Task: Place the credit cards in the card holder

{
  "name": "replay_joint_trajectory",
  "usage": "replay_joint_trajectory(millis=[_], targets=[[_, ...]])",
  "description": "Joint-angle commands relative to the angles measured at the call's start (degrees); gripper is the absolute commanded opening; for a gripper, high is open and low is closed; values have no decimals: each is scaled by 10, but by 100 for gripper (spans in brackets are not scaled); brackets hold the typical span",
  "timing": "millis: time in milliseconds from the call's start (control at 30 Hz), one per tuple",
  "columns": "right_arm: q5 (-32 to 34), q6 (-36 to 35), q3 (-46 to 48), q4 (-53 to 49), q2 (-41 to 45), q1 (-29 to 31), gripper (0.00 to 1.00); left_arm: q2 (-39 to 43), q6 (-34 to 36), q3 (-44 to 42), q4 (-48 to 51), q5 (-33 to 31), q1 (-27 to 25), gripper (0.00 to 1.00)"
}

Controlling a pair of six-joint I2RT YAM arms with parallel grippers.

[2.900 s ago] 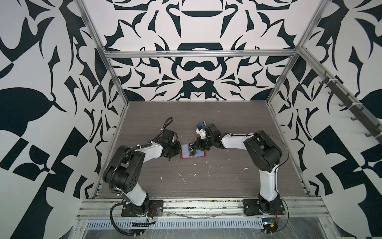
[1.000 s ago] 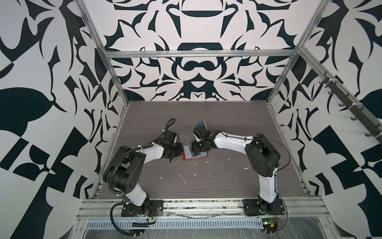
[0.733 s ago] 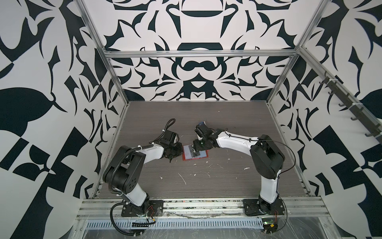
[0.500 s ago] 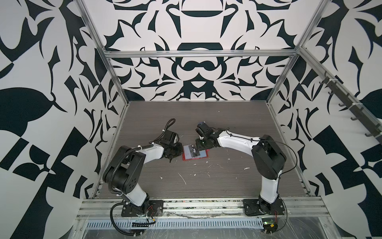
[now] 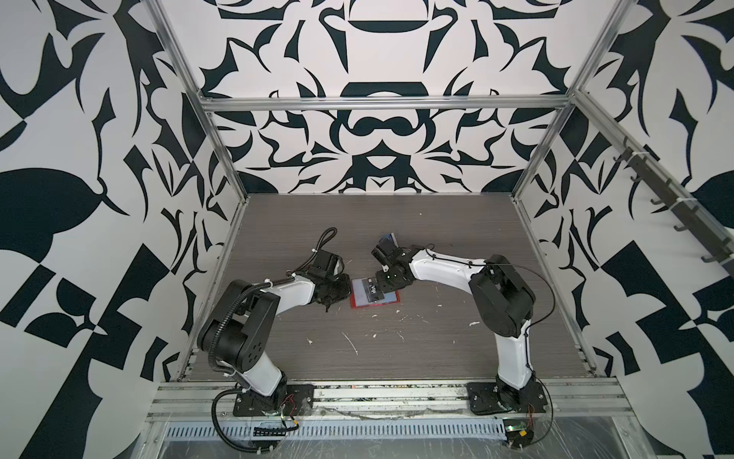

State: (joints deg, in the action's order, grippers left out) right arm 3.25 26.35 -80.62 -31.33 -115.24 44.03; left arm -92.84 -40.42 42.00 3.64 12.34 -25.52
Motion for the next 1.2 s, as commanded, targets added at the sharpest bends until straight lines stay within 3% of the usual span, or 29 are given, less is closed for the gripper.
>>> replay_joint_trajectory(millis=[0, 800, 1100, 1167], targets=[[-27, -14, -25, -16, -1, 4, 19, -14, 6, -3, 43, -6, 0, 0], [-166, -8, -25, 39, -18, 9, 18, -20, 6, -2, 38, -2, 0, 0], [-91, 3, 28, 71, 56, 3, 17, 11, 35, 20, 71, -17, 0, 0], [-83, 6, 40, 70, 63, -4, 16, 31, 43, 24, 80, -31, 0, 8]])
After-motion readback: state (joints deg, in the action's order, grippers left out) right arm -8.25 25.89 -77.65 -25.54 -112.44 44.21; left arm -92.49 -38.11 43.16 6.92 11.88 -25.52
